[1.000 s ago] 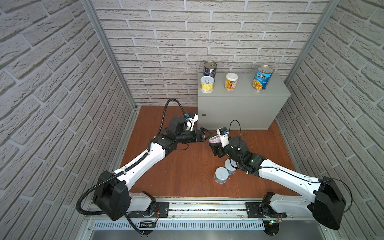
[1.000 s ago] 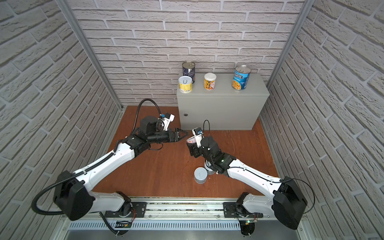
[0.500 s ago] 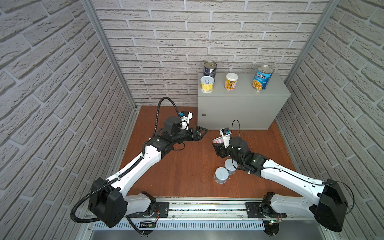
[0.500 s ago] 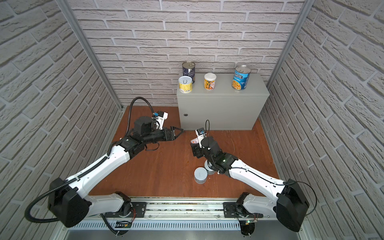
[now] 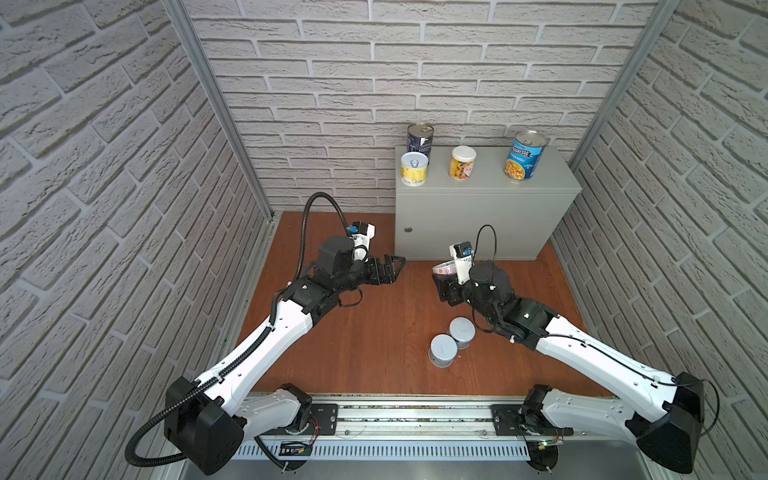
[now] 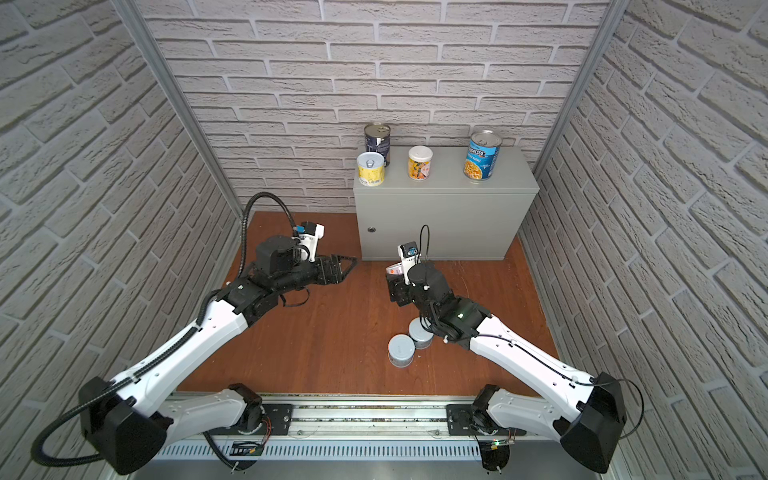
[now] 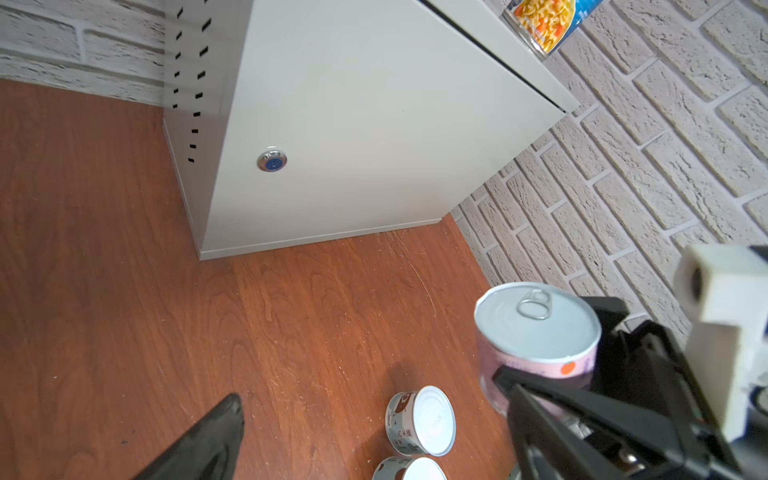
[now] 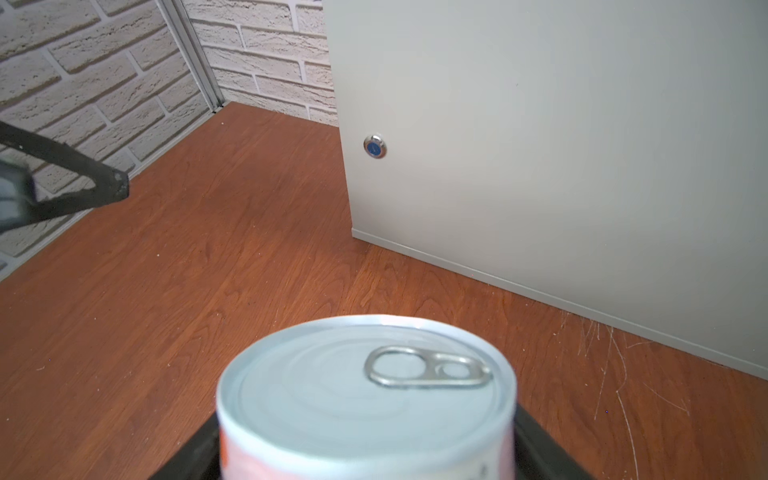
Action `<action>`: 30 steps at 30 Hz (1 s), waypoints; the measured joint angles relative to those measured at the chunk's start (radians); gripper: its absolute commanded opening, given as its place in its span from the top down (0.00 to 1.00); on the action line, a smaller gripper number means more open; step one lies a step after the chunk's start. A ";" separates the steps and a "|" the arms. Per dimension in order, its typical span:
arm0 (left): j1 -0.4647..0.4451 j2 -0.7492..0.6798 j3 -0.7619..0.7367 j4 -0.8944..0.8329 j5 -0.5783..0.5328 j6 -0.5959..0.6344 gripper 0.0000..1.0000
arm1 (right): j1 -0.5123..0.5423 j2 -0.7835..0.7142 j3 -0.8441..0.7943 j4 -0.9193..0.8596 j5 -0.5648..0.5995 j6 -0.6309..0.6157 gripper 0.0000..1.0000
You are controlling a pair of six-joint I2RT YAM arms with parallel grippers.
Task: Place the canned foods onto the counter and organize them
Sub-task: 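Carry the pink can up toward the cabinet top with the right gripper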
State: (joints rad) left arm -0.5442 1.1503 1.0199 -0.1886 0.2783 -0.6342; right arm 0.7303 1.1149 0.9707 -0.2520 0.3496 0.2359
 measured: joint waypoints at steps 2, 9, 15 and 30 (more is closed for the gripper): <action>0.000 -0.018 -0.017 -0.006 -0.014 0.006 0.02 | 0.000 0.000 0.025 -0.008 0.011 -0.008 0.40; 0.000 -0.044 -0.038 -0.016 -0.022 0.011 0.02 | -0.007 -0.001 0.107 -0.002 0.036 -0.061 0.37; 0.000 -0.071 -0.069 -0.019 -0.027 0.014 0.02 | -0.029 0.000 0.160 0.024 0.022 -0.129 0.36; -0.011 -0.111 -0.127 -0.021 -0.048 0.032 0.02 | -0.198 0.106 0.357 0.202 -0.115 -0.230 0.34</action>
State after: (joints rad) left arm -0.5552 1.0389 0.8925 -0.2096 0.2306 -0.6025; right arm 0.5327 1.2213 1.3281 -0.0502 0.2348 0.0063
